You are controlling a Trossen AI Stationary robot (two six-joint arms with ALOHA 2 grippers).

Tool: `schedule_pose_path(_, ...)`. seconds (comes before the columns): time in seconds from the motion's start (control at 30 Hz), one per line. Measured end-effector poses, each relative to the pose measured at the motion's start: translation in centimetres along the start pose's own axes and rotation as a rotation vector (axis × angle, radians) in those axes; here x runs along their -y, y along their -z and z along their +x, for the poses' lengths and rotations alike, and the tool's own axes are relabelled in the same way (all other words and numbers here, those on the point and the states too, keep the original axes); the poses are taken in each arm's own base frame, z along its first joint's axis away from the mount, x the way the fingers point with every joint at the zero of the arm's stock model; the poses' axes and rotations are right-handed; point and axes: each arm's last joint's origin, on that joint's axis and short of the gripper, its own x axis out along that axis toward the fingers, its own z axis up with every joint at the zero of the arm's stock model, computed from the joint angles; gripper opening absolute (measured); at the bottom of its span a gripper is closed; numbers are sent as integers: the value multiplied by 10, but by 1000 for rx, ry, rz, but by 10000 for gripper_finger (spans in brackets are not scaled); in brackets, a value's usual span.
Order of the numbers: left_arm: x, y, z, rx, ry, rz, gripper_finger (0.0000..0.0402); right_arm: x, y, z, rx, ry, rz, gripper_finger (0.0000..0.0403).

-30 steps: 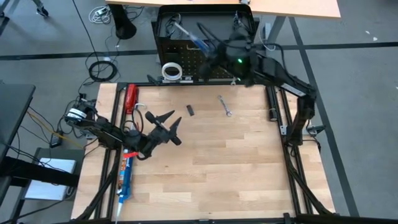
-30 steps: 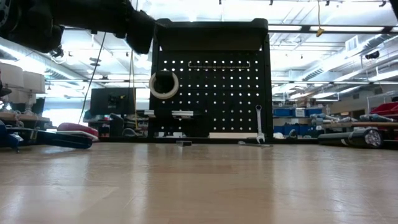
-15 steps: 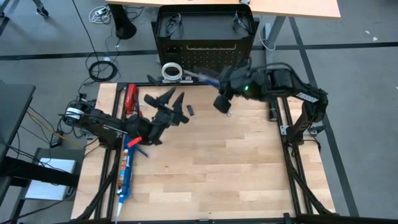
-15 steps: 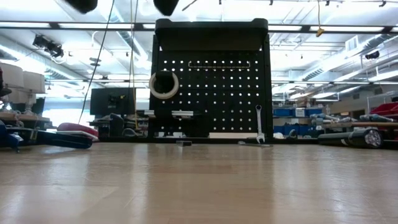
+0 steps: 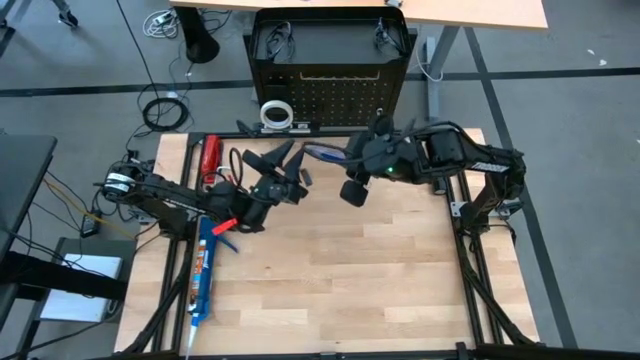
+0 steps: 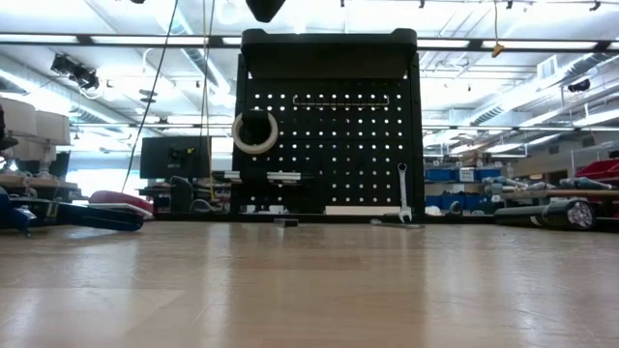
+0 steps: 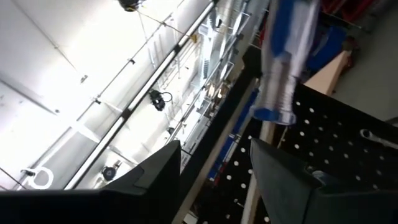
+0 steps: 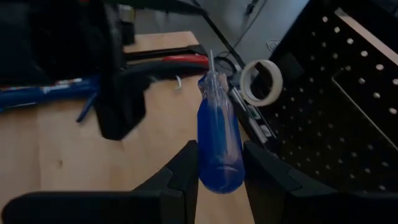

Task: Hang tools onto peg board
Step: Put the blue screwdriver onto top of the black pegboard

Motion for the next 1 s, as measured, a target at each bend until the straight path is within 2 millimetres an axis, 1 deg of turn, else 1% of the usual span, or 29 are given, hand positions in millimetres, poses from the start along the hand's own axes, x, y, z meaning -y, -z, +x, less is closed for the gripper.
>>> schedule_pose_path(0.4, 1, 0, 0, -7, 7, -13, 202, -18, -3, -10, 59, -75, -32, 113)
schedule_pose_path(0.57, 1, 0, 0, -7, 7, -10, 202, -19, -2, -11, 59, -76, -45, 112)
schedule_pose_path(0.67, 0, 0, -1, -6, 2, -13, 202, -16, -1, -10, 47, -20, -43, 112)
schedule_pose_path(0.8, -6, -3, -7, 6, -26, -89, 202, -11, -1, -9, 56, 75, -41, 110)
schedule_pose_path(0.9, -11, -6, -13, 20, -38, -144, 202, -2, -2, -10, 64, 143, -30, 108)
schedule_pose_path(1.0, -9, -8, -18, 28, -20, -175, 202, 11, -4, -8, 71, 208, -17, 108)
